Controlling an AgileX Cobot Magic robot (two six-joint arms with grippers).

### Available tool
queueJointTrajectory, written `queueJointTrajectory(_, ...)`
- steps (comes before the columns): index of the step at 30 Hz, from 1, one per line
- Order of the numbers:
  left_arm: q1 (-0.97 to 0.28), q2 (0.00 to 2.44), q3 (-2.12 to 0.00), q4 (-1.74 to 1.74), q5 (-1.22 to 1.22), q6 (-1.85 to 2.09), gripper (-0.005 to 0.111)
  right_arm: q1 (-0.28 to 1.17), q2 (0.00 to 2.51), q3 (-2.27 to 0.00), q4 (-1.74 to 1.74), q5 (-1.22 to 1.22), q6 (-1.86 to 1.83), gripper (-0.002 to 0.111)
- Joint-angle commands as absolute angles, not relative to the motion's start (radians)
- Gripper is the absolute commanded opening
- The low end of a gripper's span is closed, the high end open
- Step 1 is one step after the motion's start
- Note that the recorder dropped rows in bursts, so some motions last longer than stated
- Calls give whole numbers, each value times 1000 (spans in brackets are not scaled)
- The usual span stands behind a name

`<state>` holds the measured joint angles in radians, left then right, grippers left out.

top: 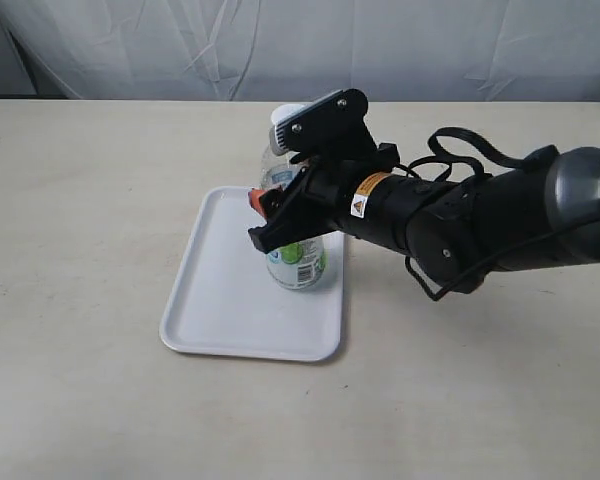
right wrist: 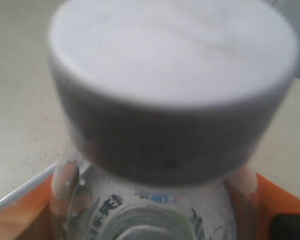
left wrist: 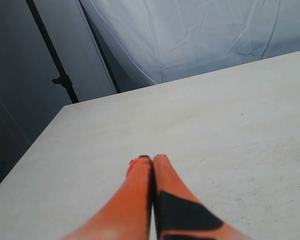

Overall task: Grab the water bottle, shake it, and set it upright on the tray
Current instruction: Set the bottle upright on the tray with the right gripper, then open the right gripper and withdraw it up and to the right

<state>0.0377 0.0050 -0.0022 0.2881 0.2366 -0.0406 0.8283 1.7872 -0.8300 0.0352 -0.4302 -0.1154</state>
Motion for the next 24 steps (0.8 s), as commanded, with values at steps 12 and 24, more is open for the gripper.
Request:
queueJointTrajectory(12, 38, 0, 0, 291, 239, -45, 0, 828, 1729, -844, 32, -455, -110, 74)
queueJointTrajectory(24, 38, 0, 0, 291, 239, -45, 0, 828, 1494, -844, 35, -455, -132, 72)
